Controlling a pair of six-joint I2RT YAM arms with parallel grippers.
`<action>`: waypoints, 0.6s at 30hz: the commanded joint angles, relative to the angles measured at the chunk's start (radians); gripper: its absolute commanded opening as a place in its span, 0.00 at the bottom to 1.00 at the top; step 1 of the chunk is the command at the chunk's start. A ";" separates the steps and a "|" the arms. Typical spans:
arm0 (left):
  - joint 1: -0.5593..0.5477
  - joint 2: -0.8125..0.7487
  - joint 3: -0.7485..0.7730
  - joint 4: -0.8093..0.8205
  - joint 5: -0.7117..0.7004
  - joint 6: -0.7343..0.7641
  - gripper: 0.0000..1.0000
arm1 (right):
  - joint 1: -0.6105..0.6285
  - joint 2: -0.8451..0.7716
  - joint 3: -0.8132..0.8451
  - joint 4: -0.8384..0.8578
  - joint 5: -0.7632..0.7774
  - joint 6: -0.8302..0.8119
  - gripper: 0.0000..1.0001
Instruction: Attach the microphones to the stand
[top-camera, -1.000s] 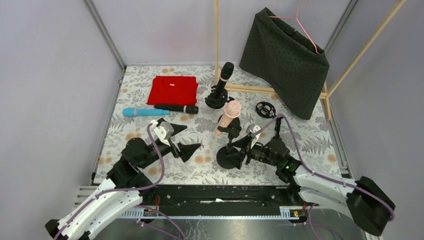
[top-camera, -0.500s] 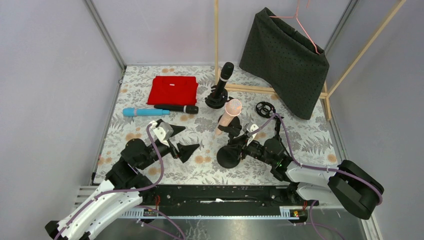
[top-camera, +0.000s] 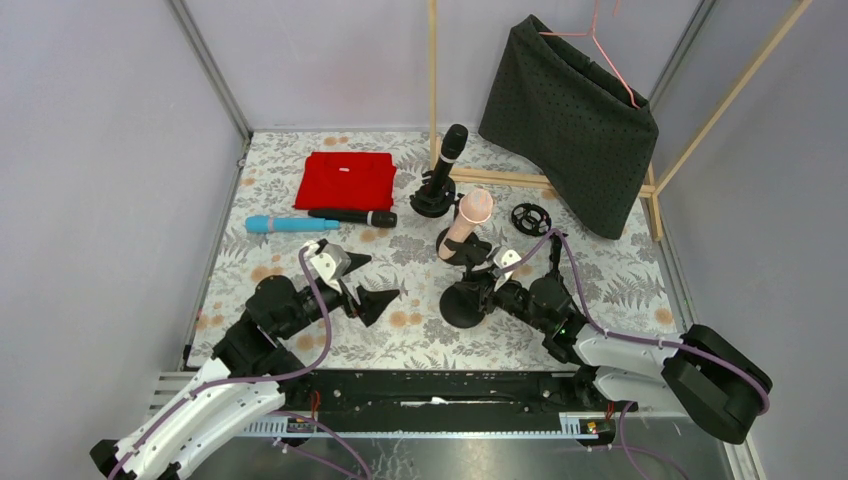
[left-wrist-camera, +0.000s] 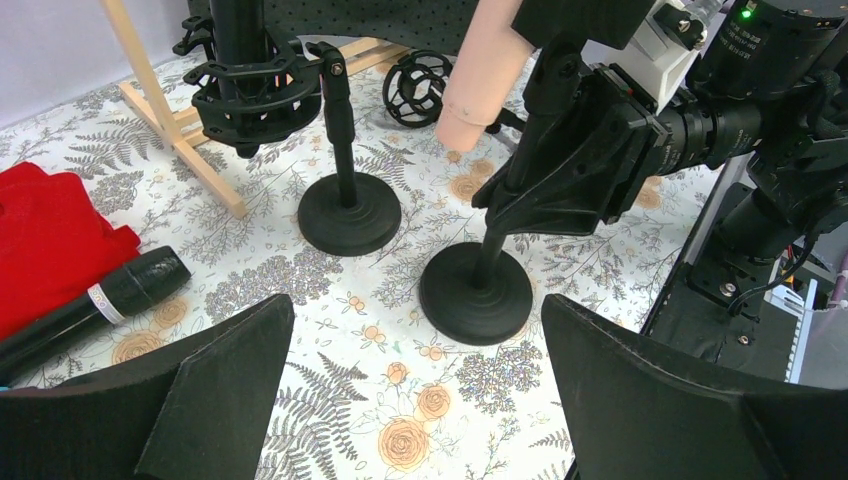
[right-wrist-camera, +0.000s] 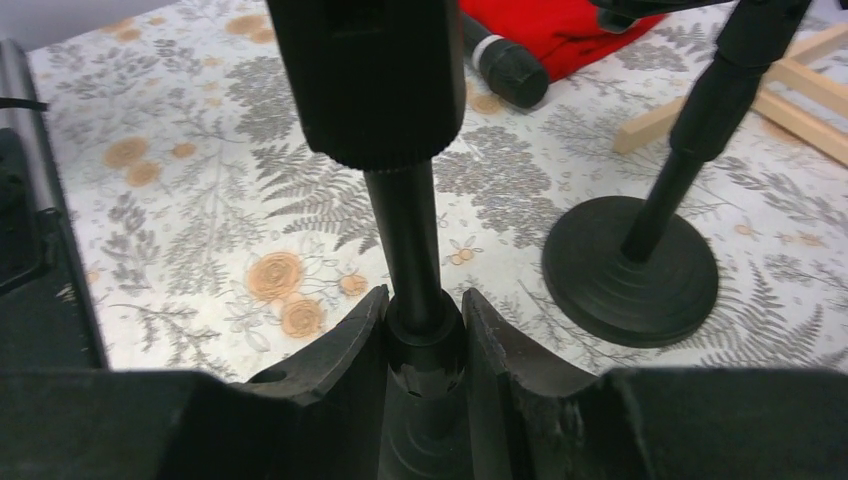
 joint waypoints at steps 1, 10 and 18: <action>-0.001 0.003 0.013 0.027 -0.020 0.008 0.99 | 0.004 0.014 0.037 0.008 0.160 -0.095 0.00; -0.001 0.002 0.013 0.026 -0.021 0.013 0.99 | -0.024 0.123 0.089 0.063 0.381 -0.178 0.00; 0.000 0.005 0.011 0.024 -0.024 0.018 0.99 | -0.161 0.205 0.108 0.122 0.366 -0.143 0.00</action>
